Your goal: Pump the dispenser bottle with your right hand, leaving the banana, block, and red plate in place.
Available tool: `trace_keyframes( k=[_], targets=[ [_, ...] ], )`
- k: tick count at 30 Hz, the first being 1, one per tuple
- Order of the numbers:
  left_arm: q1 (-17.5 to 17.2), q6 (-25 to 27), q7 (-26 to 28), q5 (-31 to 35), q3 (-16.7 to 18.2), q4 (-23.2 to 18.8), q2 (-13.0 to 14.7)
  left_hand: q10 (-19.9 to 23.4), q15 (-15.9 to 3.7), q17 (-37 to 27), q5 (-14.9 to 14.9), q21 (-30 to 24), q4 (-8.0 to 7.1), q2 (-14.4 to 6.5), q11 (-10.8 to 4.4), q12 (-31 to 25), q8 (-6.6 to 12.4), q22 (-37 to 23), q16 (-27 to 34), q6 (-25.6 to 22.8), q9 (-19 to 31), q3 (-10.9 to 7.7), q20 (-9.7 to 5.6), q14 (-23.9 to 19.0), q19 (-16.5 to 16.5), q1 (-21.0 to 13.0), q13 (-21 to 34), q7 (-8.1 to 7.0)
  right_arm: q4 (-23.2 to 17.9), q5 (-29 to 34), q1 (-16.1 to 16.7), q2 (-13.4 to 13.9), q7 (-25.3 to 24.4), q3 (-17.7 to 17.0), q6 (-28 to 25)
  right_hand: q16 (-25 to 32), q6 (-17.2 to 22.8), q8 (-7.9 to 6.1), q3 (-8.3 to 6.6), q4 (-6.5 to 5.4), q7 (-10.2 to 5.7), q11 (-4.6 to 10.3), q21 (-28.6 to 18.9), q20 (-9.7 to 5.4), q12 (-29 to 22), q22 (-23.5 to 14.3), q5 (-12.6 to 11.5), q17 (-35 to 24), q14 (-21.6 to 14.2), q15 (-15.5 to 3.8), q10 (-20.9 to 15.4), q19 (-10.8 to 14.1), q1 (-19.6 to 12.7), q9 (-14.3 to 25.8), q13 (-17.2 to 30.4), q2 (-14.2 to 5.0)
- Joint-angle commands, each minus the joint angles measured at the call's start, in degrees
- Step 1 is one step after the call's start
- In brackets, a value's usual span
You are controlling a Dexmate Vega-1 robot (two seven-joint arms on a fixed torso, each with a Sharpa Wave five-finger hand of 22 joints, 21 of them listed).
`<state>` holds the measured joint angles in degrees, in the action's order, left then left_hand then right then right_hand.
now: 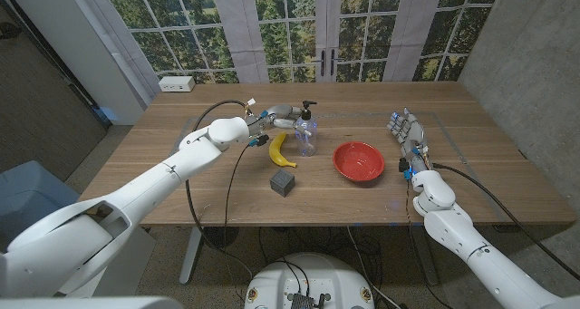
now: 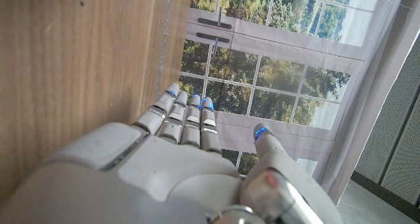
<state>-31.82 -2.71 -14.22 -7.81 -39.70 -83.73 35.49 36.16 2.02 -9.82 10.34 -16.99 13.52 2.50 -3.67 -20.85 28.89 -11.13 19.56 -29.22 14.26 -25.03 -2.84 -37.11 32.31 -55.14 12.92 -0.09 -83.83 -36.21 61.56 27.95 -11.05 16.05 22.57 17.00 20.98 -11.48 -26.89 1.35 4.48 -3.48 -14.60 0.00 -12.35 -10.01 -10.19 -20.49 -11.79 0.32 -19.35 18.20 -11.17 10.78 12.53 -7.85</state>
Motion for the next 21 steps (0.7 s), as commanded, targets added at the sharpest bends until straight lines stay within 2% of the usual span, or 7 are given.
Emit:
trace_keyframes(
  k=[1,8,21],
  targets=[
    [-1.22,1.16,2.95,0.91,0.5,-2.28,0.32,16.09,-15.88,-5.36,-0.16,-0.53,-3.19,-13.0,-4.91,-0.77,0.62,-0.21,1.77,-12.52,0.56,-3.72,-0.6,-18.88,0.69,-14.35,2.34,-0.75,-0.27,-0.01,0.32,0.11,-0.27,-0.25,0.21,-0.1,0.35,-0.17,0.24,0.02,-0.2,0.1,0.17,0.3,-0.18,-0.08,-0.28,0.02,-0.36,0.14,-0.42,0.39,0.12,0.29,0.03,-1.34],
    [-1.6,1.22,4.36,1.34,0.76,-2.88,0.28,17.55,-15.9,-6.14,-0.14,-1.23,-3.23,-12.61,-5.19,-1.55,1.23,-0.32,2.54,-13.47,0.88,-3.34,-1.33,-19.96,1.47,-15.36,3.61,-0.67,0.02,-0.11,0.12,0.18,0.13,-0.27,0.26,-0.15,0.37,-0.16,0.26,0.05,0.01,0.12,0.32,0.3,-0.2,-0.09,-0.28,0.02,-0.31,0.02,-0.53,0.44,0.16,0.3,0.04,-1.37],
    [-2.25,-0.17,6.59,1.44,1.72,-3.72,0.01,18.4,-15.9,-6.39,-0.04,-1.91,-3.31,-12.32,-5.38,-2.08,1.5,-0.38,3.0,-14.24,0.8,-2.83,-1.72,-21.17,2.18,-15.96,4.8,-0.62,0.58,-0.56,-0.2,0.04,0.55,-0.37,0.31,-0.21,0.47,-0.17,0.29,0.13,-0.02,0.12,0.53,0.32,-0.15,-0.1,-0.29,0.03,-0.34,0.02,-0.53,0.63,0.19,0.3,0.05,-1.39]
  ],
)
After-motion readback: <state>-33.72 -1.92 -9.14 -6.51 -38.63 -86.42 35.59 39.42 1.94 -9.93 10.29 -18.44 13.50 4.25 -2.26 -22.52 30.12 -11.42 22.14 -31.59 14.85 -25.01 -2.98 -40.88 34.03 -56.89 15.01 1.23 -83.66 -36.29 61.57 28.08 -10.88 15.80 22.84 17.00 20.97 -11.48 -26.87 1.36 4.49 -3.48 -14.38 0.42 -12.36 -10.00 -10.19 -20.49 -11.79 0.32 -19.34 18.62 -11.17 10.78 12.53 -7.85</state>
